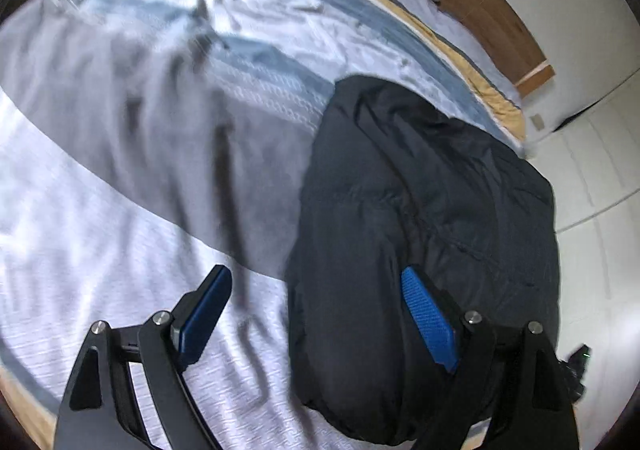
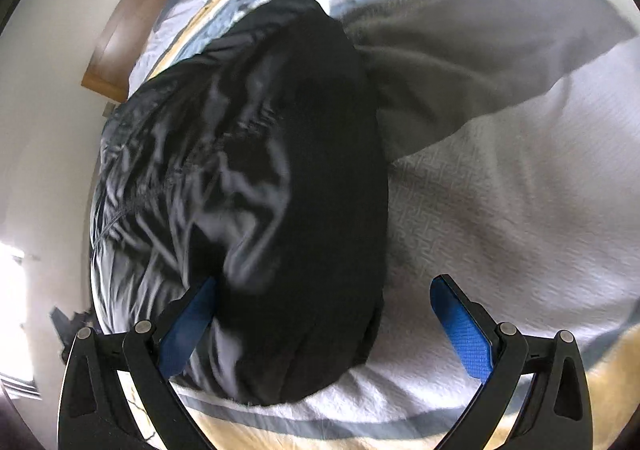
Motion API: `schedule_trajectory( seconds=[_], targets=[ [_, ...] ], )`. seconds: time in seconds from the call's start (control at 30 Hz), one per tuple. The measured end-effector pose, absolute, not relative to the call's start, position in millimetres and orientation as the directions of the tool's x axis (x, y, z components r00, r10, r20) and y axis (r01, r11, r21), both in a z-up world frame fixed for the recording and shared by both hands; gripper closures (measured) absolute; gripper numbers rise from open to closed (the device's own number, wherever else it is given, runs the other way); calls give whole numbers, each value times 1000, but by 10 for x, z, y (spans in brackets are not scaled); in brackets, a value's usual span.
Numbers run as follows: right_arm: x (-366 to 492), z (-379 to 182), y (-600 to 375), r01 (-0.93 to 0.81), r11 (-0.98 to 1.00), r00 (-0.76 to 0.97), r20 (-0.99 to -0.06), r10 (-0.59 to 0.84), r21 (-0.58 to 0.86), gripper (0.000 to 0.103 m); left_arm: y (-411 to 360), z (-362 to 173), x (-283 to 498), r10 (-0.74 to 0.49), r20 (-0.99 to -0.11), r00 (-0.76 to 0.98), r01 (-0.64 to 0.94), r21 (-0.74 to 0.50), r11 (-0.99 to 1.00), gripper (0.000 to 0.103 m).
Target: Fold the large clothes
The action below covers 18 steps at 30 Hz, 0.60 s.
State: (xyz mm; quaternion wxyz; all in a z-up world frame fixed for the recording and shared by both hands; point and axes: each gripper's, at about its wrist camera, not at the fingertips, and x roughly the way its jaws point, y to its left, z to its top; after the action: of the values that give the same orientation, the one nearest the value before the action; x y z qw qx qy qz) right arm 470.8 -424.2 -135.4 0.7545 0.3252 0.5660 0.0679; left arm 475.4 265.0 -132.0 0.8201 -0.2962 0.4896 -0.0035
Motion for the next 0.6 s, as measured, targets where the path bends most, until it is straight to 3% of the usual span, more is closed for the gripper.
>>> schedule_trajectory(
  seconds=[0.23,0.4,0.6],
  targets=[
    [4872,-1611,-4198,241,720,311,-754,579,651,1,2485,-1670,4980,-568,-667,483,-172,-708,685,16],
    [5002,-1914,-4183,268,668,235,-719,654,695,1,2364,-1940,5115,-642,-628,440,-167,-760,628,8],
    [5154,-2059,-4055,224,635,213,-673,709,740,1,2333,-2112,5185,-715,-547,436,-177,-831,527,6]
  ],
)
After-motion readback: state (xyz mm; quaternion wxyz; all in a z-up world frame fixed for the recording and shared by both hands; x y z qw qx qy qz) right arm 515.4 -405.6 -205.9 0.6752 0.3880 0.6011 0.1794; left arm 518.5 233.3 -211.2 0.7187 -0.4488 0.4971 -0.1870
